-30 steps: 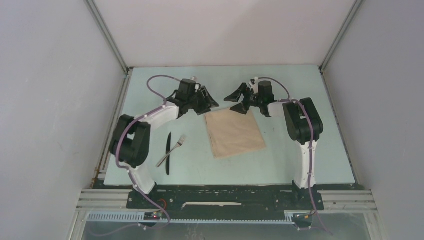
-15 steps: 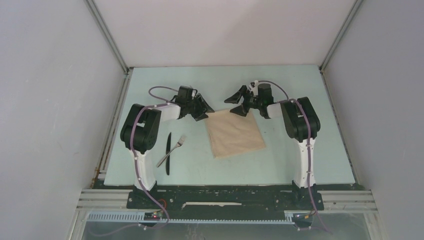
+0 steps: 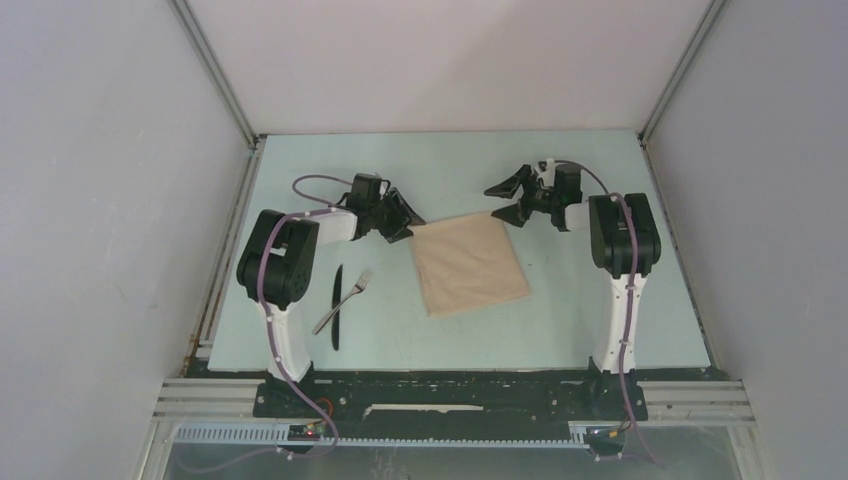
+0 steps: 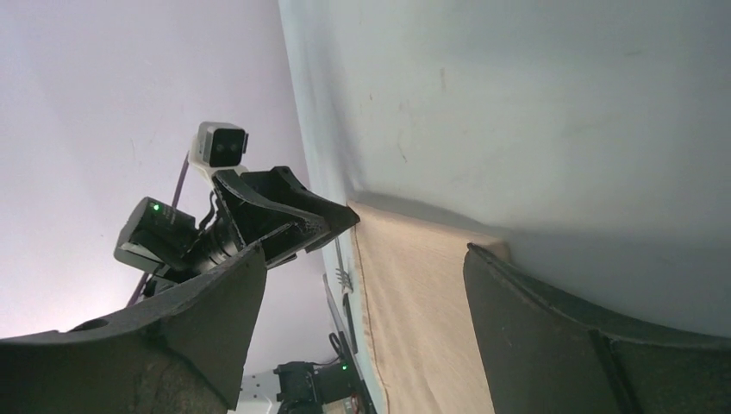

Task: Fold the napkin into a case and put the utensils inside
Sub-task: Smooth out the square-folded napkin at the center of the board.

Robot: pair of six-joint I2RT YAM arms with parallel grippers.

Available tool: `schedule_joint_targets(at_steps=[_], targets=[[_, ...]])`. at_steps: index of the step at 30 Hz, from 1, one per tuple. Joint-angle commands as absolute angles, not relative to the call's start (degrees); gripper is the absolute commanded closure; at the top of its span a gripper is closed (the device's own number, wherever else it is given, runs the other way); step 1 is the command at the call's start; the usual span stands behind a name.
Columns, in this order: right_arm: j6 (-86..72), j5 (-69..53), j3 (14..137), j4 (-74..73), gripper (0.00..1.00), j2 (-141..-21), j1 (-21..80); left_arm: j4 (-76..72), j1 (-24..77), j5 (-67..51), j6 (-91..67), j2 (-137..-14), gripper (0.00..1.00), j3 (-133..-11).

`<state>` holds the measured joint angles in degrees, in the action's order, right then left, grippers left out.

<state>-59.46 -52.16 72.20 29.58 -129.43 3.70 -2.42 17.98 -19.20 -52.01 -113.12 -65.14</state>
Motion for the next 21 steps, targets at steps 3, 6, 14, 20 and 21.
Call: schedule_joint_targets(at_steps=[3,6,14,20,21], targets=[[-44.5,-53.5,74.5,10.0,0.06,-121.1,-3.2,7.3,18.9,-15.5,-48.5,-106.9,0.4,-66.8],[-34.2,-51.0,74.1,-6.0,0.03,-112.4,-3.0,11.2,20.8,-16.2,-45.8,-102.8,0.39,-70.4],[-39.1,-57.9,62.8,5.3,0.04,-111.1,2.7,8.0,25.0,-24.0,-47.8,-102.2,0.38,-66.1],[-39.6,-60.4,57.7,10.7,0.05,-115.5,1.3,3.8,25.9,-22.1,-49.7,-105.4,0.38,-59.9],[-38.3,-60.0,57.1,9.4,0.05,-116.0,0.6,3.3,25.8,-21.3,-49.6,-105.8,0.38,-58.8]])
